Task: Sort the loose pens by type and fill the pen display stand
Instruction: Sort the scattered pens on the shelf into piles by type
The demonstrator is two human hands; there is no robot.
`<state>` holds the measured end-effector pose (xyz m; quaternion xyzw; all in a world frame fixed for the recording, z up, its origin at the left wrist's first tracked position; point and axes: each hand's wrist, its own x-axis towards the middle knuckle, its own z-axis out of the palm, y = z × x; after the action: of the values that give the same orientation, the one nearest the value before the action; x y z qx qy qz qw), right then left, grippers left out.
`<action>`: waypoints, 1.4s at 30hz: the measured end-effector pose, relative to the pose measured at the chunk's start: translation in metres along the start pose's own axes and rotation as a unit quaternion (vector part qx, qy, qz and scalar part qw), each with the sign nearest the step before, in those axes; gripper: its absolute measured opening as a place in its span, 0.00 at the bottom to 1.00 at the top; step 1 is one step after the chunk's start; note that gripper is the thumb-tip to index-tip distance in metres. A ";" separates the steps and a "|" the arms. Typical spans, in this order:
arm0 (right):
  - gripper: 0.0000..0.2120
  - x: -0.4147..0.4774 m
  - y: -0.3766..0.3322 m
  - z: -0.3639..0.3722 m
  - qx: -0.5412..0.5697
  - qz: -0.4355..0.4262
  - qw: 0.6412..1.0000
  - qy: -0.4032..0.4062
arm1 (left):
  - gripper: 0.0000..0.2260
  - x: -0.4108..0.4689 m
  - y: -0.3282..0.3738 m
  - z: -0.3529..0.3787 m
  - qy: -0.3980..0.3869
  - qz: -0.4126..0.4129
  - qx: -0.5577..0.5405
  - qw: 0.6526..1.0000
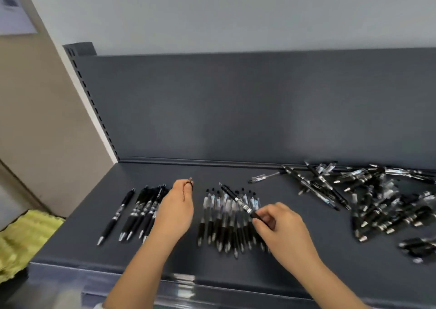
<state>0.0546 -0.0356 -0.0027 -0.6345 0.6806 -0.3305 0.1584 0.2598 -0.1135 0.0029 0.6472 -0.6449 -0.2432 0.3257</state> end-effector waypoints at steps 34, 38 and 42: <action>0.14 0.029 -0.120 0.139 -0.011 -0.015 0.997 -0.072 | 0.17 0.053 -0.094 -0.068 -0.012 0.036 0.088 0.995; 0.15 0.031 -0.121 0.140 -0.024 -0.021 0.996 -0.082 | 0.16 0.052 -0.096 -0.071 -0.025 0.008 0.122 0.992; 0.15 0.030 -0.122 0.143 -0.033 -0.029 0.995 -0.088 | 0.12 0.050 -0.092 -0.069 -0.044 -0.023 0.150 0.987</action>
<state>0.2335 -0.0973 -0.0218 -0.6857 0.6555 -0.2555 0.1869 0.3758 -0.1596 -0.0131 0.6919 -0.6728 -0.1798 0.1907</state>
